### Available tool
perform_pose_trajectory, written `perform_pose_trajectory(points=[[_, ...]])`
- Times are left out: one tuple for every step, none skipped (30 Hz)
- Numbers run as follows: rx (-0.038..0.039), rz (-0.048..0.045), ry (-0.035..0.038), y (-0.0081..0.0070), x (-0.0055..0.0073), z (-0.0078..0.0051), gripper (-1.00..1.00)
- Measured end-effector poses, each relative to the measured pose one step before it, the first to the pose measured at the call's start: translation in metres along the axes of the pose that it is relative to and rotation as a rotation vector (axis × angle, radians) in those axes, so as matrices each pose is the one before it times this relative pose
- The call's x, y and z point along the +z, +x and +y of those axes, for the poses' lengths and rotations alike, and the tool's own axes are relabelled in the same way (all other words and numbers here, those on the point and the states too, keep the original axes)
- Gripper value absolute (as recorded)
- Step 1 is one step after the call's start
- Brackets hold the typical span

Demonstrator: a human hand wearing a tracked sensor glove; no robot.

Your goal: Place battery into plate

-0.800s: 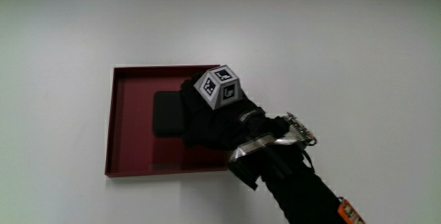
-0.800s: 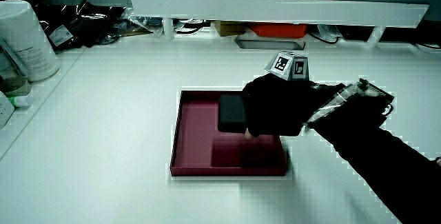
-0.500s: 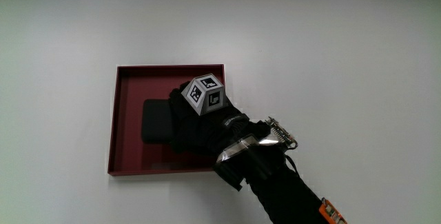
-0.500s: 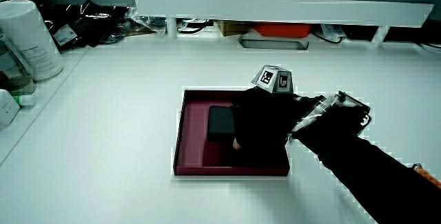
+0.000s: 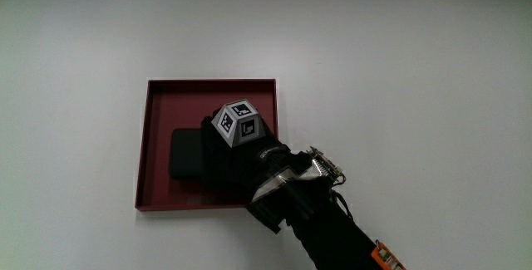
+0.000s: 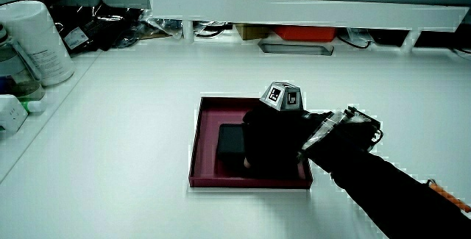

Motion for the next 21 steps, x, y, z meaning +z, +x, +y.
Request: perform_pose_trajectory(points=[[0.00251,0.00028,-0.01601,0.00046,-0.00288,0.00278,0.00],[-0.00405,0.00301,-0.00327,0.00018,-0.00119,0.00091,0.00],[-0.00468,-0.01114,0.01334,0.00030,-0.00058,0.00011,0.00],[0.00046,0.00883,-0.01849,0.00147,-0.00201,0.00041,0.00],[0.00481,0.00214,-0.00624,0.00178,-0.00203,0.00209,0.00],[-0.01211,-0.00671,0.01477,-0.00031,0.00069,-0.00056,0.00],[0.00000,0.01330,-0.00729,0.00129,-0.00164,0.00011,0.00],[-0.00578,-0.00169,-0.01192,0.00353,-0.00380,0.00312,0.00],[0.00055,0.00365,0.00165,-0.00042,0.00161,-0.00192,0.00],[0.00564,0.00620,0.02519,-0.00130,0.00368,-0.00360,0.00],[-0.01058,0.00767,-0.01444,0.00285,-0.00388,0.00362,0.00],[-0.00225,-0.00428,0.00066,0.00011,-0.00024,0.00030,0.00],[0.00005,-0.01068,-0.00099,0.00124,-0.00133,0.00032,0.00],[0.00999,0.01462,0.00967,-0.00086,0.00226,-0.00286,0.00],[-0.01206,0.00380,-0.00425,0.00170,-0.00245,0.00187,0.00],[0.00760,-0.00512,0.00615,-0.00051,-0.00026,-0.00056,0.00],[-0.00371,0.00792,-0.00647,0.00002,-0.00010,-0.00120,-0.05],[-0.00249,-0.00290,0.00839,-0.00005,-0.00015,-0.00078,-0.10],[0.00165,-0.00267,-0.00901,0.00172,-0.00297,0.00186,-0.15],[-0.00196,0.00654,-0.00475,0.00041,-0.00080,-0.00040,-0.20],[-0.01159,-0.01075,0.00927,0.00081,-0.00066,0.00015,-0.25]])
